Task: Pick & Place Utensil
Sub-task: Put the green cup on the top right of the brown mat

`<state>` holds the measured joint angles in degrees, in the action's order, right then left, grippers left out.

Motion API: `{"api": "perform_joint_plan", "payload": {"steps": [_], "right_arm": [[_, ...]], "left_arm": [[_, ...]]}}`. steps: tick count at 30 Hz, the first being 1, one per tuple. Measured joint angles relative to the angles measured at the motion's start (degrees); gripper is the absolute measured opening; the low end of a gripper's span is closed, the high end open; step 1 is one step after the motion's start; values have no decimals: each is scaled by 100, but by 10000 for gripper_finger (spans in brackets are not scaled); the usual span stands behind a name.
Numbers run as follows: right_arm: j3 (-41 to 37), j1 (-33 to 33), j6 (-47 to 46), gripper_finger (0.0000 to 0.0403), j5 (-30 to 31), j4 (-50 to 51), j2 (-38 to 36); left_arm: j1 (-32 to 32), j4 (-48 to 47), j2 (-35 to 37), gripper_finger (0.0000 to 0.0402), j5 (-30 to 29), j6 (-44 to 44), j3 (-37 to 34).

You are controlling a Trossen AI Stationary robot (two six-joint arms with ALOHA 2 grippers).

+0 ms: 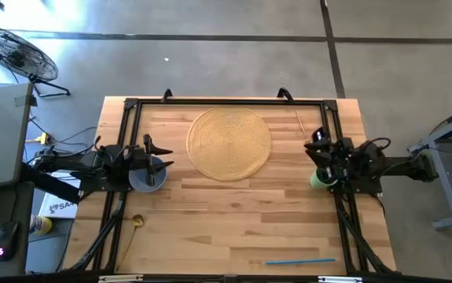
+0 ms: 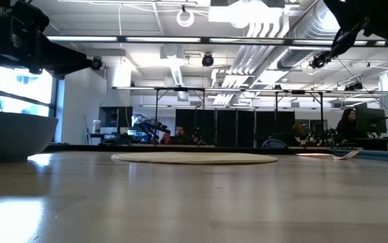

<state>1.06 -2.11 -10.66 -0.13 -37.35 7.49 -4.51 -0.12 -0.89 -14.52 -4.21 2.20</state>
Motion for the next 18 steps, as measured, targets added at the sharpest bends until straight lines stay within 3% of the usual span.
{"api": "perform_joint_plan", "payload": {"steps": [9,18], "right_arm": [[4,96,-740,90,-248,-257,338],[294,1162,-1140,90,988,-134,2085]], "left_arm": [[0,-2,0,172,-2,0,0],[-2,0,0,172,-2,0,0]]}}
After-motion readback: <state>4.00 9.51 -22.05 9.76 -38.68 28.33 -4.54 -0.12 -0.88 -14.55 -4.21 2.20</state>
